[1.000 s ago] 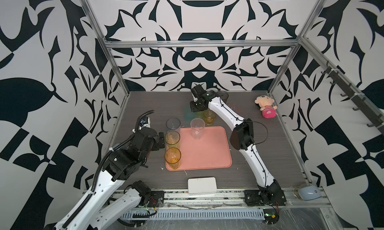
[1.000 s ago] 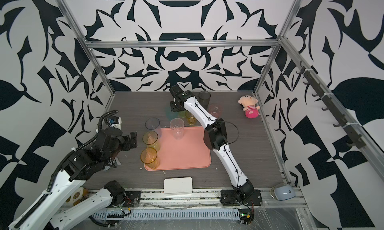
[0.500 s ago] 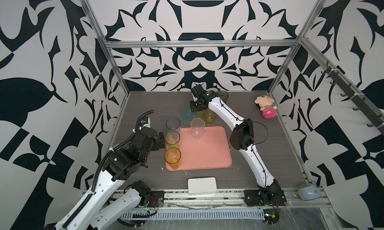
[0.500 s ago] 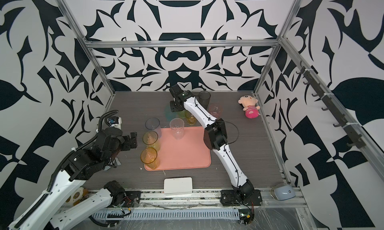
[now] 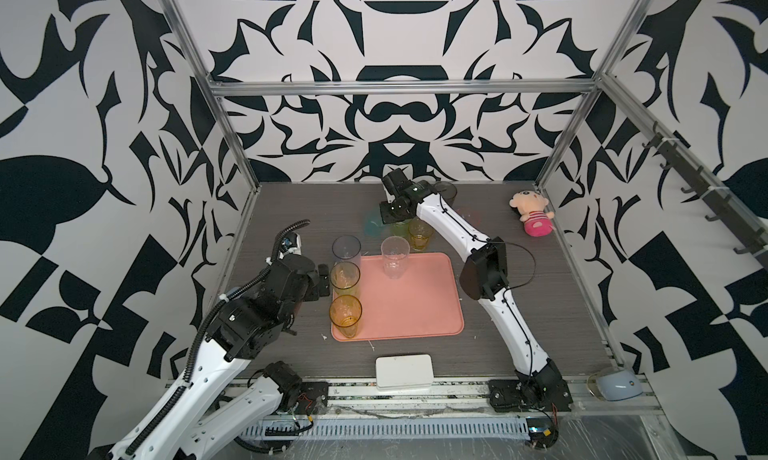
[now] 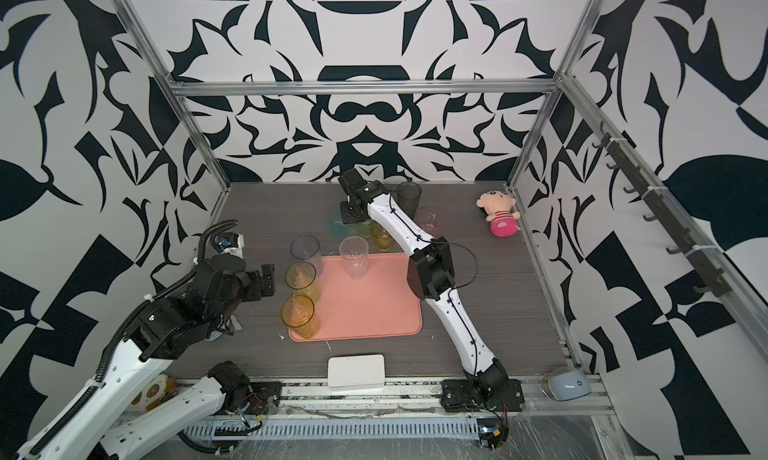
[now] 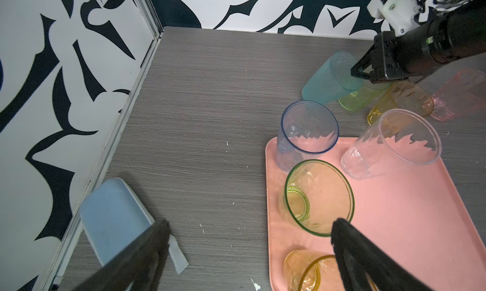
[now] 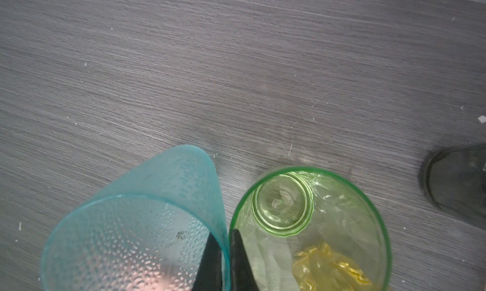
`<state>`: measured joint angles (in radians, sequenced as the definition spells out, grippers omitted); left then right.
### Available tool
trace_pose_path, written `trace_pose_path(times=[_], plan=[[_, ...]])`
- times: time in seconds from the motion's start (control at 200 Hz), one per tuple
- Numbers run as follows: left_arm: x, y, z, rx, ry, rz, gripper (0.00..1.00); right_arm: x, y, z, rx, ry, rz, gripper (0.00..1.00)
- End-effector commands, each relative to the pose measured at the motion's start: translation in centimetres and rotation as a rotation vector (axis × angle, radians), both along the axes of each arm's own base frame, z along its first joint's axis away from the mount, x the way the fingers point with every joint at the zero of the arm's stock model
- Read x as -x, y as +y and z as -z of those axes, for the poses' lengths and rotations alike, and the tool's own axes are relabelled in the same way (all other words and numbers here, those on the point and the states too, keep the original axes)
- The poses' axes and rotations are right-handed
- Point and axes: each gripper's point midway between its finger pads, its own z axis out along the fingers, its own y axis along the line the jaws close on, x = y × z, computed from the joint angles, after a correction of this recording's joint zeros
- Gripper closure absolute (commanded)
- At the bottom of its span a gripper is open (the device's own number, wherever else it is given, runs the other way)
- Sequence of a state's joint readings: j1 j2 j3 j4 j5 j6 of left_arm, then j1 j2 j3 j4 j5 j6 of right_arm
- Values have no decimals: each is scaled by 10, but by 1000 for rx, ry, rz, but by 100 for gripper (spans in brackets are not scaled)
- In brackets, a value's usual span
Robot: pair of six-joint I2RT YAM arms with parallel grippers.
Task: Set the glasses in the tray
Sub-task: 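Lower right gripper around the teal cup's rim and close, then lift the teal cup and carry it toward the tray with right gripper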
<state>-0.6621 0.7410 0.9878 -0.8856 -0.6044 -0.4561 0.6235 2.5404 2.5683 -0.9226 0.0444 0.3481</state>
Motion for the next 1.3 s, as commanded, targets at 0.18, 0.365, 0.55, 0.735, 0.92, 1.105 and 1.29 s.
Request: trace_pose_path(times=[0.18, 0.365, 0.55, 0.735, 0.92, 1.105, 1.29], plan=[[2, 2, 5, 1, 10, -8, 1, 3, -3, -89, -78, -136, -4, 98], [3, 3, 3, 5, 2, -10, 1, 6, -4, -113, -102, -167, -6, 98], [3, 3, 3, 6, 2, -9, 1, 15, -11, -137, -114, -187, -6, 100], [3, 3, 3, 12, 0, -10, 1, 29, -26, -167, -115, -206, 10, 100], [2, -3, 1, 42, 12, -1, 1, 49, -45, -191, -93, -211, 24, 100], [1, -13, -3, 95, 18, 24, 1, 73, -72, -209, -37, -202, 52, 100], [-1, -19, -8, 126, 7, 43, 1, 97, -114, -217, 63, -181, 99, 100]])
